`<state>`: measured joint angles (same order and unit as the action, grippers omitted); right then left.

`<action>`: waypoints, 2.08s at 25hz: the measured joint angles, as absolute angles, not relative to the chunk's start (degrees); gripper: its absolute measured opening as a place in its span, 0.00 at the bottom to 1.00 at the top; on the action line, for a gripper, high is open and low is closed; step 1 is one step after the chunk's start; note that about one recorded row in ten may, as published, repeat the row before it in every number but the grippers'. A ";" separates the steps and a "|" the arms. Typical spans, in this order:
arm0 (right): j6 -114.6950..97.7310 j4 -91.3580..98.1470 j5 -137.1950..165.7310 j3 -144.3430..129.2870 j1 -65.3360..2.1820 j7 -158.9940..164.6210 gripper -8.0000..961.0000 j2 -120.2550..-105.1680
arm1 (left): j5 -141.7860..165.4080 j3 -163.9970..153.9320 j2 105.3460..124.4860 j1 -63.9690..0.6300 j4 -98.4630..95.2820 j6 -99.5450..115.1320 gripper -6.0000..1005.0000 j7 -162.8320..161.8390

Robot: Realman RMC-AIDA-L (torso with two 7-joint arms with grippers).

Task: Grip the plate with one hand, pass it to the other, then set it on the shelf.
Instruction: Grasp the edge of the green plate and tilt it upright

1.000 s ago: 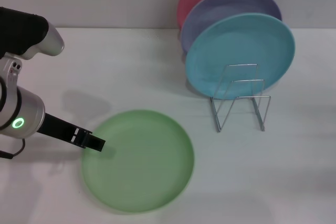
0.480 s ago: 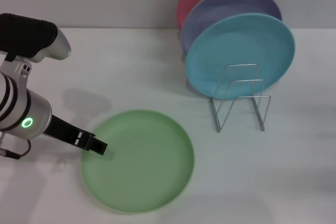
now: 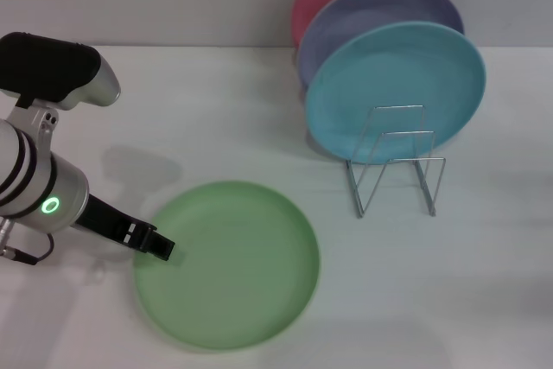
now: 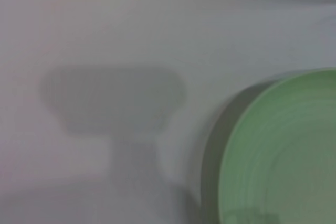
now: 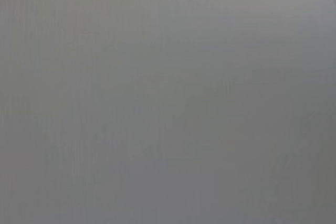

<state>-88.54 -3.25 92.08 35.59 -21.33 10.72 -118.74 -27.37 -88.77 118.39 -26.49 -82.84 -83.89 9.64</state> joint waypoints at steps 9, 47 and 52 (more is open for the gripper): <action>-88.50 -3.25 92.02 35.59 -21.36 10.72 0.77 -118.74 | -27.32 -88.92 118.31 -26.99 -81.44 -82.82 0.75 9.84; -88.77 -3.25 92.02 35.60 -21.44 10.73 0.77 -118.79 | -27.24 -88.77 118.16 -29.23 -76.72 -84.01 0.56 10.99; -88.78 -3.25 92.02 35.60 -21.47 10.72 0.77 -118.83 | -27.24 -88.77 118.22 -29.64 -76.47 -84.16 0.56 11.21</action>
